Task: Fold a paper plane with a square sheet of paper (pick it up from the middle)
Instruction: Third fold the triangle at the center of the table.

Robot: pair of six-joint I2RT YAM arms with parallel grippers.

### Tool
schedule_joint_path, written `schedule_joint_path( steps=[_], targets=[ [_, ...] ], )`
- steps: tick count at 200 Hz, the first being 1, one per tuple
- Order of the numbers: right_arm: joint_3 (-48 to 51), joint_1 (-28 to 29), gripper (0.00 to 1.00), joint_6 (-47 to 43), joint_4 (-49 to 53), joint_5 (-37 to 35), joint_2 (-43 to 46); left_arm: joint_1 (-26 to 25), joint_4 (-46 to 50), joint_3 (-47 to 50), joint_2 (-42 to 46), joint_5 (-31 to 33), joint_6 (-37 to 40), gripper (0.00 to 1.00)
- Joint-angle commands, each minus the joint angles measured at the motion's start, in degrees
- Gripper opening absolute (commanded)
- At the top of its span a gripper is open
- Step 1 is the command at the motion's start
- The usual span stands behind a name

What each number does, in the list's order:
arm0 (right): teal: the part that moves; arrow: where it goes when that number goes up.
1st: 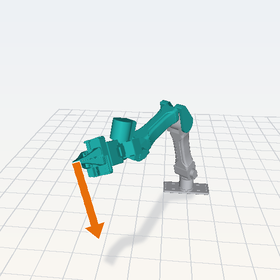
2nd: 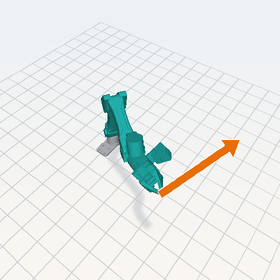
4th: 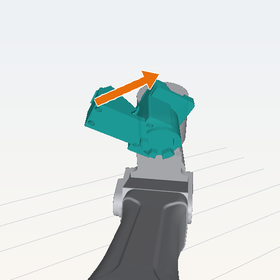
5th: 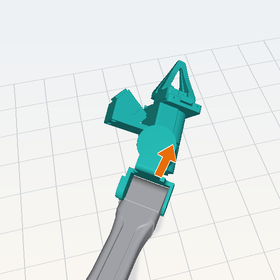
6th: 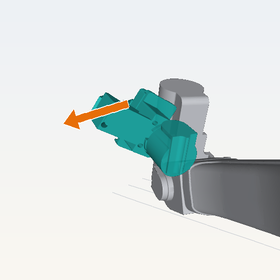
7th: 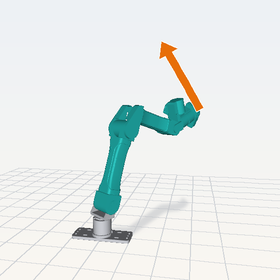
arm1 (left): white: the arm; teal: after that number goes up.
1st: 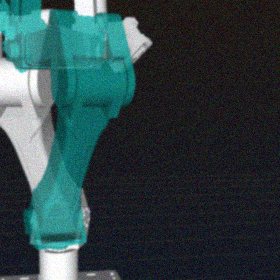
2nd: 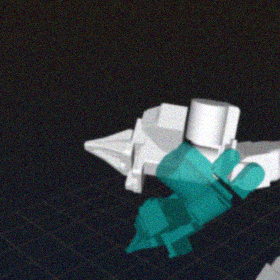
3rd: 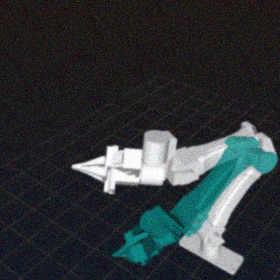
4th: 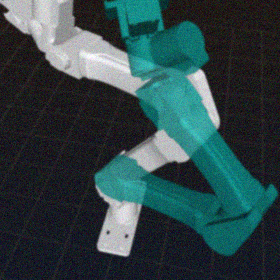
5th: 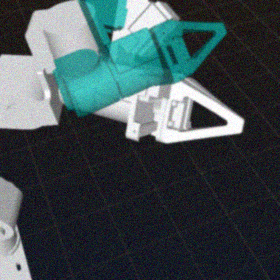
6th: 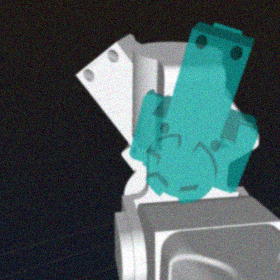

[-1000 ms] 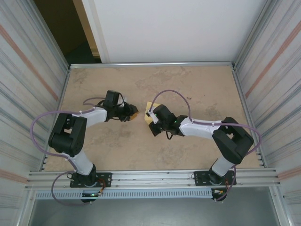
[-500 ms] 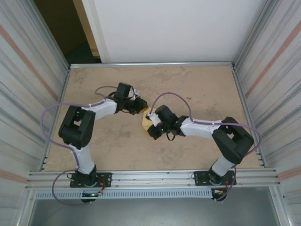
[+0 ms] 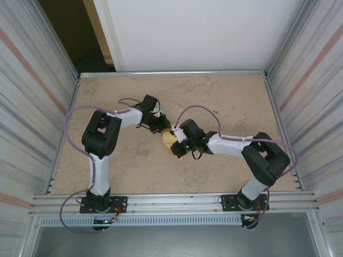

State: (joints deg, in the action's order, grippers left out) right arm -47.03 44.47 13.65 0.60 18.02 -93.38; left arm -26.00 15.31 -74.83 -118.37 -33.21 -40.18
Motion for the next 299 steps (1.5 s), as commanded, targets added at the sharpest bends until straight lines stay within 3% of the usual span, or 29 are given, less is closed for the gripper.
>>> schedule_joint_path(
  steps=[1,134,299],
  targets=[
    [0.4,-0.8,0.01,3.8,-0.6,-0.9,-0.8,-0.4,4.1,-1.5,-1.3,1.8,2.2,0.14],
    [-1.8,-2.6,0.01,8.0,3.3,-9.7,-3.0,-0.5,7.1,-3.7,-5.0,2.2,4.7,0.13],
    [-6.2,-3.3,0.04,6.7,7.9,-8.2,-6.9,-1.1,8.2,-4.9,-5.8,1.4,6.0,0.13]
  ],
)
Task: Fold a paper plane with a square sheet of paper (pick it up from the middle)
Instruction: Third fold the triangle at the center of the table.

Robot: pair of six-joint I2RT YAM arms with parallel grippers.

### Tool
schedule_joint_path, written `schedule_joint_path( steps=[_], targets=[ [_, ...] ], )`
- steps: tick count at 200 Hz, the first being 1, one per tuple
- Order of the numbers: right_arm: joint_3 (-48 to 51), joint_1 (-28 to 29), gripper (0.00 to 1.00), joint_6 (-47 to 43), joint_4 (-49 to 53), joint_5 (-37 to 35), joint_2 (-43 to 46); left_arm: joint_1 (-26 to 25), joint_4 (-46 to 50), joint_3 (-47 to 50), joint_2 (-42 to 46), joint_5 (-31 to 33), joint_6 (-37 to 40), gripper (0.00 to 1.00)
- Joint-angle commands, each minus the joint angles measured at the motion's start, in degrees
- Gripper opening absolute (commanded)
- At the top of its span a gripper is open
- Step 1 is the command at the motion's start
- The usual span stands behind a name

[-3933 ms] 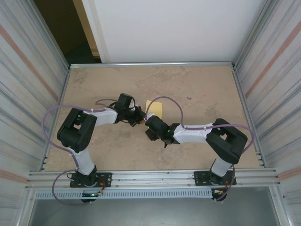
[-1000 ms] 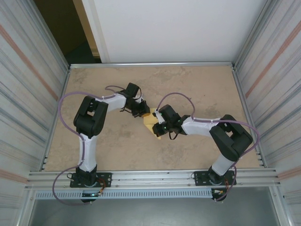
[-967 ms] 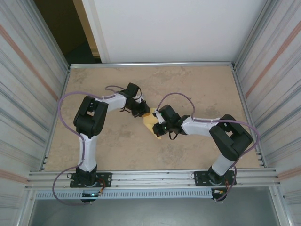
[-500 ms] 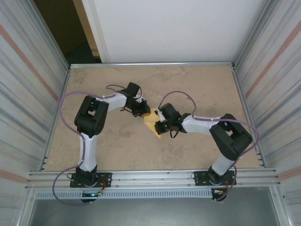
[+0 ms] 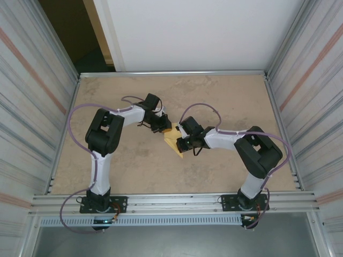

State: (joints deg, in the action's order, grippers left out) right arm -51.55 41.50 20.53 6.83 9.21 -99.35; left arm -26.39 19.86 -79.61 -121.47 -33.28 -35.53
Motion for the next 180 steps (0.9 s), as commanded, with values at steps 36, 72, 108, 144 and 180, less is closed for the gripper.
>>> schedule_joint_path(
  steps=[36,72,108,144,180],
  targets=[
    [-1.9,-0.3,0.04,-0.1,2.2,-0.2,-1.2,-0.8,3.7,0.1,-2.7,1.6,1.4,0.13],
    [-2.0,-0.4,0.04,0.0,2.5,-1.0,-1.2,-0.8,3.8,0.1,-2.8,1.7,1.4,0.13],
    [-2.1,-0.3,0.04,0.0,2.5,-1.0,-1.2,-0.8,3.8,0.1,-3.0,1.7,1.5,0.13],
    [-2.2,-0.3,0.04,0.1,2.7,-1.4,-1.4,-0.8,3.8,0.1,-3.0,1.7,1.5,0.13],
    [-2.3,-0.3,0.04,0.0,2.9,-1.6,-1.1,-0.7,4.0,0.1,-3.2,1.8,1.6,0.13]
  ],
)
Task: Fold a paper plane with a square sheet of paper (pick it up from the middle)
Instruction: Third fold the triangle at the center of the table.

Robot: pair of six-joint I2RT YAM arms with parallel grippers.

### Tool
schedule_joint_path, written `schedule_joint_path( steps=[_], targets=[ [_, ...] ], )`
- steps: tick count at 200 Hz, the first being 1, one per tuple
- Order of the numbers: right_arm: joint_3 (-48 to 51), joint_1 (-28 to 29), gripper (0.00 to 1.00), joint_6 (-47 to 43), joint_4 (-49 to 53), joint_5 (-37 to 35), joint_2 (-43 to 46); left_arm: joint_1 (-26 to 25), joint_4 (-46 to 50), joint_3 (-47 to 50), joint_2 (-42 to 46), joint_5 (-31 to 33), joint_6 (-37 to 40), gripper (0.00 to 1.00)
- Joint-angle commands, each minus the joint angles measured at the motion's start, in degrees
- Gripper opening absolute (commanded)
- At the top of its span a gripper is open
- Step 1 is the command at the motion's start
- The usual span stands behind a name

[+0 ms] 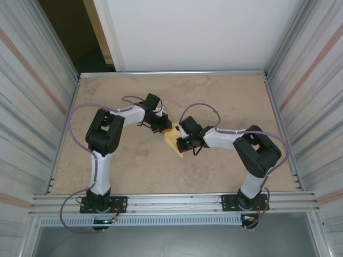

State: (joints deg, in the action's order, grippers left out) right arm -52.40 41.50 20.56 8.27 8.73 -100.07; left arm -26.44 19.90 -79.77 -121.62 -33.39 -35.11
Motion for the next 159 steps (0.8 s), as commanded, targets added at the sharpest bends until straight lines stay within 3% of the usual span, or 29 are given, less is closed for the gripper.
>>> schedule_joint_path(
  steps=[1,97,131,159],
  targets=[
    [-1.5,-0.3,0.04,0.0,1.5,-1.1,-0.4,-0.7,3.9,0.2,-3.0,1.9,1.2,0.13],
    [-1.2,-0.4,0.03,0.2,2.7,-1.1,-2.3,-0.6,4.4,-1.5,-0.8,1.0,1.2,0.14],
    [-1.2,-0.4,0.03,0.3,3.5,-0.7,-2.9,1.0,1.9,-1.1,5.7,1.1,-1.4,0.2],
    [-1.3,-0.5,0.03,0.8,3.5,0.3,-3.1,2.6,-5.4,6.2,12.5,1.0,-6.6,0.24]
  ],
)
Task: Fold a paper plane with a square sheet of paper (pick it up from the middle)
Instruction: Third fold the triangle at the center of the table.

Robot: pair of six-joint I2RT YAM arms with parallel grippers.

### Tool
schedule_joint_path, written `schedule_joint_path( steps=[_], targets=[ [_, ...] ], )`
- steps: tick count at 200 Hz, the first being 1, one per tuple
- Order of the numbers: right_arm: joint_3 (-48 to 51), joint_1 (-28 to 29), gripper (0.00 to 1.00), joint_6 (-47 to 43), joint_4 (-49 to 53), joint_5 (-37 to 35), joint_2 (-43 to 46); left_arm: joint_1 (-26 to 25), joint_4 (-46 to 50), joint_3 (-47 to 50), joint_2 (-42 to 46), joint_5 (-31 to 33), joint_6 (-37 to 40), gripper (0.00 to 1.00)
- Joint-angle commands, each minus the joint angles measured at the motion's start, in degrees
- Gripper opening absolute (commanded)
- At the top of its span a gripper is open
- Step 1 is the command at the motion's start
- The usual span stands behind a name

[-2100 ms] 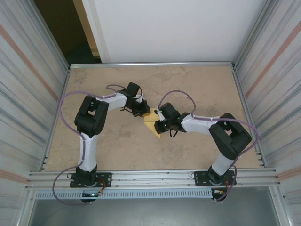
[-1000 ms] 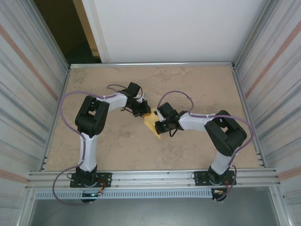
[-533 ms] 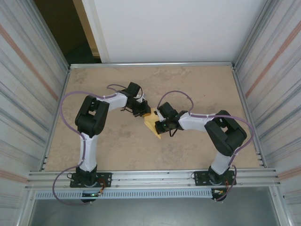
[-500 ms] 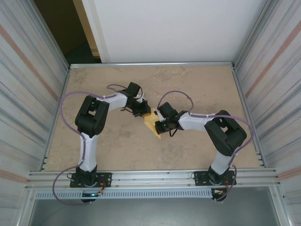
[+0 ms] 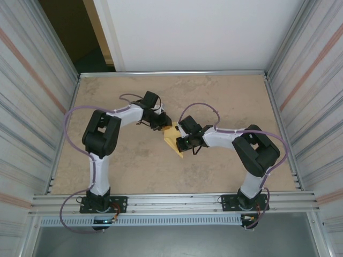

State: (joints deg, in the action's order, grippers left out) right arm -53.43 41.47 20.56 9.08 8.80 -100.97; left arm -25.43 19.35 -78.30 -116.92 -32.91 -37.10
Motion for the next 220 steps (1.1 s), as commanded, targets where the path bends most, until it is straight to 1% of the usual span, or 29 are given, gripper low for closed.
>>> schedule_joint_path(
  steps=[1,25,53,71,90,109,132,184,220],
  targets=[
    [-0.3,-0.6,0.03,0.8,2.7,0.2,-2.2,1.7,-5.1,5.1,8.0,0.4,-4.7,0.24],
    [-0.5,-0.6,0.03,1.1,2.7,0.8,-2.4,1.8,-11.3,12.5,12.4,-1.0,-9.0,0.27],
    [-0.5,-0.9,0.03,1.2,2.7,1.2,-2.6,0.7,-20.0,21.2,16.7,-2.7,-15.4,0.27],
    [-0.6,-0.9,0.03,1.3,2.7,1.4,-2.8,-0.7,-23.2,25.2,18.4,-2.2,-18.3,0.24],
    [-0.5,-0.9,0.03,1.5,2.6,1.4,-3.0,-1.8,-24.8,27.7,19.5,-1.9,-19.7,0.2],
    [-0.5,-0.8,0.03,1.6,2.5,1.7,-3.2,-3.0,-24.7,27.9,19.0,-2.2,-19.7,0.15],
    [-0.5,-0.9,0.03,1.6,2.6,1.7,-3.3,-4.3,-24.3,27.6,17.7,-2.2,-19.7,0.13],
    [-0.6,-0.9,0.03,1.7,2.9,1.6,-3.3,-5.8,-22.8,25.1,14.5,-2.4,-19.2,0.12],
    [-0.6,-0.9,0.03,1.8,3.1,1.5,-3.5,-7.4,-17.4,21.2,12.3,-1.1,-16.2,0.12]
  ],
)
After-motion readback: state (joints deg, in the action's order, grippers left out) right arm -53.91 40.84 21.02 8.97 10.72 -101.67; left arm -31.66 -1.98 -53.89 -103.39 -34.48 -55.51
